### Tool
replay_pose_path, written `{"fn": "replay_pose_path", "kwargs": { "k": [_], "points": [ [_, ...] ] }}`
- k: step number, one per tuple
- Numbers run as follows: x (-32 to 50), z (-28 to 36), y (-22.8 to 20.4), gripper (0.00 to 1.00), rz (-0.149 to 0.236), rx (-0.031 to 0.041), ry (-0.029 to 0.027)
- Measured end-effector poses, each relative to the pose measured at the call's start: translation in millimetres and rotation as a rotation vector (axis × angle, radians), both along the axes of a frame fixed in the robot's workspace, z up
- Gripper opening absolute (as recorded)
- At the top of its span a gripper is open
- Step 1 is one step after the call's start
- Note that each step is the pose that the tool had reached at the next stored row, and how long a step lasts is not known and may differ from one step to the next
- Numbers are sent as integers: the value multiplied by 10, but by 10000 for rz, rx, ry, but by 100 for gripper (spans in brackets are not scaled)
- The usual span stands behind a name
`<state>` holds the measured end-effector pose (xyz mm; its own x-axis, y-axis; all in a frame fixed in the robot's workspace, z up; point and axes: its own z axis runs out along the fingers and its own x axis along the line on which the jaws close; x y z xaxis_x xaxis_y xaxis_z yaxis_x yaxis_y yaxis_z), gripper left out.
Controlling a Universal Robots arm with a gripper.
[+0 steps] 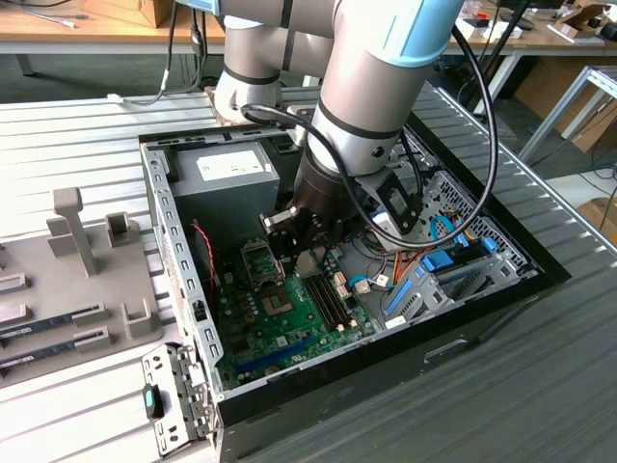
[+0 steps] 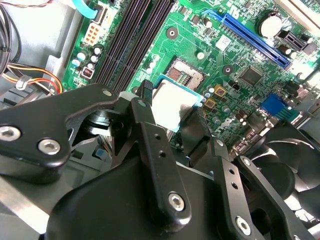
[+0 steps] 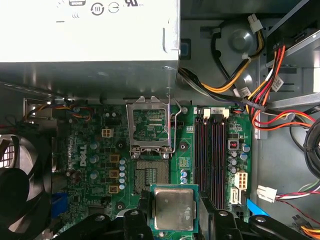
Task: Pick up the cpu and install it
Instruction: 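Pick up the cpu and move it towards the insertion slot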
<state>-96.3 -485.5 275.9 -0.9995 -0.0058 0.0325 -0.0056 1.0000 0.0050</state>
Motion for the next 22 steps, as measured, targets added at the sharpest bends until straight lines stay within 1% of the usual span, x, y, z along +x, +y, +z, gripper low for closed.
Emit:
{"fn": "replay_pose_path", "kwargs": {
  "k": [7,14,19,21,22],
  "points": [
    [0,-26,0,47,0,0,0],
    [0,-34,0,47,1,1,0],
    [-16,-67,0,47,1,0,-2],
    [-23,-87,0,47,0,0,0],
    [-27,-107,0,47,2,1,0]
  ]
}}
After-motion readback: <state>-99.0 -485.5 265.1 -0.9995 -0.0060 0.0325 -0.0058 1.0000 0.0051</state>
